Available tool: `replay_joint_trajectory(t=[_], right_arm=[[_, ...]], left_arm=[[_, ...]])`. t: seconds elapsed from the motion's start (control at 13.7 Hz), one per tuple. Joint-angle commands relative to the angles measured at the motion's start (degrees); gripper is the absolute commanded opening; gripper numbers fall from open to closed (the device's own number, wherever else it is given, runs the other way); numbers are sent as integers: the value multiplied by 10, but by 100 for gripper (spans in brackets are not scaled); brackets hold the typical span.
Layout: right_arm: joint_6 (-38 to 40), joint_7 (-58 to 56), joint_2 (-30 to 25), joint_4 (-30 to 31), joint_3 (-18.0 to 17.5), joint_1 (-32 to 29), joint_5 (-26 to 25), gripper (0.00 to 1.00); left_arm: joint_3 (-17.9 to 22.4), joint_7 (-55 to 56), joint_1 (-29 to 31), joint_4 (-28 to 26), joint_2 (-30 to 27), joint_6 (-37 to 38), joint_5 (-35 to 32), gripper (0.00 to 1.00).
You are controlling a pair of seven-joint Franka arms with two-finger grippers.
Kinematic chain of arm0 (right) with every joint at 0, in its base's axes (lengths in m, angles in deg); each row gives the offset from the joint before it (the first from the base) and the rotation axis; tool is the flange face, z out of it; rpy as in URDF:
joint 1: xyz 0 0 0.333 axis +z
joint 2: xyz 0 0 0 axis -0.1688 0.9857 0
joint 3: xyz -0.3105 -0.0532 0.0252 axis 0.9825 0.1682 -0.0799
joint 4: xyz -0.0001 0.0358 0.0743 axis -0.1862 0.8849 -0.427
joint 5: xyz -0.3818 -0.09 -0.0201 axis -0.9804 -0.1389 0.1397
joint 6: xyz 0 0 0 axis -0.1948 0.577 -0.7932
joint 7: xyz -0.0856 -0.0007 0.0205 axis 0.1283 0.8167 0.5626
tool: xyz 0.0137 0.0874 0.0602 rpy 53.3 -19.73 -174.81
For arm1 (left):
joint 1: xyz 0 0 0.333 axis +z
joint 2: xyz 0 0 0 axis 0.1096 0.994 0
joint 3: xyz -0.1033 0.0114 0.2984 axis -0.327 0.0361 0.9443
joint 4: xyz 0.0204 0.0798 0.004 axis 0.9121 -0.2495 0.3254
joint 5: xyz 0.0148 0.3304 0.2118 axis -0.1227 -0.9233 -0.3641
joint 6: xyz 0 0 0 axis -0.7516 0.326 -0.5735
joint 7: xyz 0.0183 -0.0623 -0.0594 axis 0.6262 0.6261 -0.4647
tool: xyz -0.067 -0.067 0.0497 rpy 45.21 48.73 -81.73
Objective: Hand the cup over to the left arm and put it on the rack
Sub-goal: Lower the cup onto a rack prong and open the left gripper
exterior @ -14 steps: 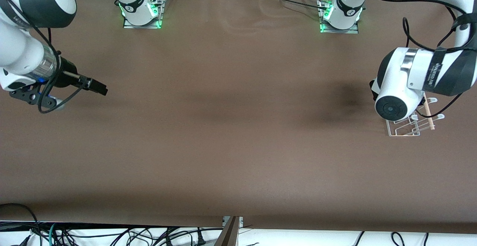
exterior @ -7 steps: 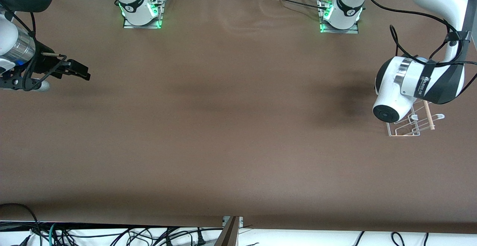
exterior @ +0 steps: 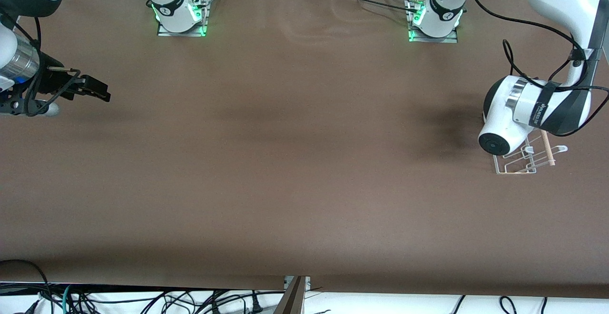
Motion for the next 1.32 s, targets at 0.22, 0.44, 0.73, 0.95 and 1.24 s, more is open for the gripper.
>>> replay_joint_trajectory(t=[0.22, 0.44, 0.73, 0.95, 1.24], right_arm=[[27, -60, 18, -34, -31, -37, -5, 99], [54, -81, 20, -41, -31, -32, -6, 99], [56, -71, 20, -42, -32, -18, -6, 99], [46, -60, 19, -48, -33, -15, -8, 99], [44, -44, 19, -53, -34, 2, -42, 99]], left_arm=[[-6, 4, 9, -21, -6, -29, -22, 0], [-6, 5, 13, -21, 8, -44, -29, 0], [-6, 6, 16, -20, 8, -45, -29, 100], [-7, 4, 15, -11, 0, -43, -26, 100], [-7, 4, 19, 34, -28, -44, 36, 100]])
